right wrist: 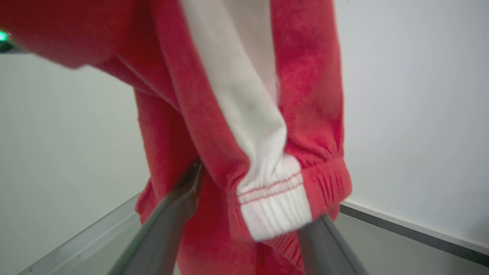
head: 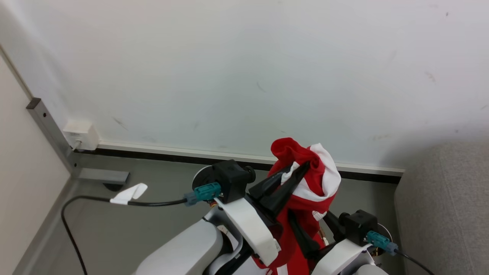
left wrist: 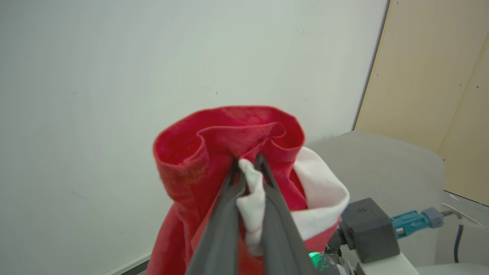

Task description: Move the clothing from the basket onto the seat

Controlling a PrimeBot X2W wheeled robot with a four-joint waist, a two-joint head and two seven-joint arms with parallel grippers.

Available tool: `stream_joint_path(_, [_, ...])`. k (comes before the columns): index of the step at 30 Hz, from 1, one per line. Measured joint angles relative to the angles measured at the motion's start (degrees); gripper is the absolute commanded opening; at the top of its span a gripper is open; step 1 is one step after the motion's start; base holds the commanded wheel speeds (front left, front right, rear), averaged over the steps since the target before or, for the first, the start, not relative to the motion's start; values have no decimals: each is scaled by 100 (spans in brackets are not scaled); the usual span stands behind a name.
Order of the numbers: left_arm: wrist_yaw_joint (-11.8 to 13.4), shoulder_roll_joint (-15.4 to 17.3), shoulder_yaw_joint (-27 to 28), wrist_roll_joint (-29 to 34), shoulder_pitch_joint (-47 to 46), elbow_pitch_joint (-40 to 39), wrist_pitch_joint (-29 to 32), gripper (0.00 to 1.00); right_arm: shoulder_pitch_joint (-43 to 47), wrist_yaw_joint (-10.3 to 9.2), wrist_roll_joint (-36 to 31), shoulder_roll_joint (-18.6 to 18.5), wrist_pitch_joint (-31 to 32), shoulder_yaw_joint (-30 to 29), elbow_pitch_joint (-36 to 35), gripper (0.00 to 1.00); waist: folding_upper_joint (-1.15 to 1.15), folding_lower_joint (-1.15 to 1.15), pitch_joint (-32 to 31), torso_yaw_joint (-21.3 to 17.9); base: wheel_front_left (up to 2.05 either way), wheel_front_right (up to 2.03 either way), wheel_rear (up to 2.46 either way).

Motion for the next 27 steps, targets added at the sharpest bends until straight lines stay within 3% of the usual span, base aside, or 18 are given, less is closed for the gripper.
stream_joint_path(6, [-22, -34, -96, -27, 12, -36, 47, 0, -94, 0, -27, 2, 0, -41, 100, 100, 0, 0, -62, 225, 0, 0, 0])
stream_joint_path(8, [-14, -21, -93, -32, 17, -35, 48, 0, -98, 0, -33, 1, 0, -78, 91, 42, 0, 0, -73, 268, 0, 0, 0])
stream_joint_path(10, [1, -7, -90, -49, 23, -34, 53, 0, -98, 0, -44, 1, 0, -98, 80, 0, 0, 0, -80, 293, 0, 0, 0])
stream_joint_path(24, [132, 193, 57, -198, 247, 341, -60, 0, 214, 0, -198, 1, 1, -516, -503, 0, 0, 0, -54, 85, 0, 0, 0])
stream_joint_path(27, [151, 238, 67, -200, 292, 425, -104, 38, 325, 0, -280, 1, 1, -671, -673, 0, 0, 0, -42, 17, 0, 0, 0])
